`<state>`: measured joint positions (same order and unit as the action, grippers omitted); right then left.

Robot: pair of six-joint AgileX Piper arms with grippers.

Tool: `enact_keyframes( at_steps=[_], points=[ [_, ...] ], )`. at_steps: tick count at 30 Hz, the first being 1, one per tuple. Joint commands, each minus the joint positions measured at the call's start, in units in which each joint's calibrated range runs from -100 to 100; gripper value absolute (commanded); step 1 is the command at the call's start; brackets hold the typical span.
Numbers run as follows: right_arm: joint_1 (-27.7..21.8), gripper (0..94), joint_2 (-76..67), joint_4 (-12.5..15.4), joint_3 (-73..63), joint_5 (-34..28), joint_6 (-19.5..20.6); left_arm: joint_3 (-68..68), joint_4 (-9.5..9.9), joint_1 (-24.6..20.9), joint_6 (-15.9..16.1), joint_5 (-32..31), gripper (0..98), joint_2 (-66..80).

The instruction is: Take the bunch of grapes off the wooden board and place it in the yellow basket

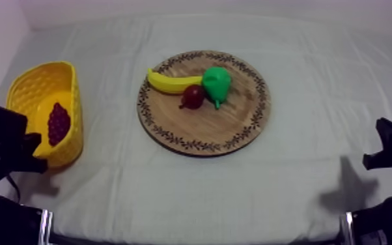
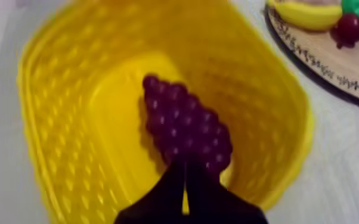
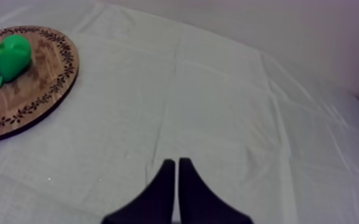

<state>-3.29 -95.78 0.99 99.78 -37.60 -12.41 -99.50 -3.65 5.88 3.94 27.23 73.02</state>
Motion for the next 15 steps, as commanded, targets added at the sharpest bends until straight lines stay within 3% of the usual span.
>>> enact_keyframes(
  at_steps=[1,5,15],
  points=[
    [0.0,0.3,0.0,0.0,0.0,0.0,0.0,0.0,2.25,-0.1,-2.6,1.6,0.0,7.9],
    [0.0,0.3,0.0,0.0,0.0,0.0,0.0,-0.1,4.36,-0.4,-4.8,3.0,0.0,14.0],
    [0.0,0.3,0.0,0.0,0.0,0.0,0.0,-0.3,5.33,-1.2,-10.8,3.2,0.0,23.4]
  ],
)
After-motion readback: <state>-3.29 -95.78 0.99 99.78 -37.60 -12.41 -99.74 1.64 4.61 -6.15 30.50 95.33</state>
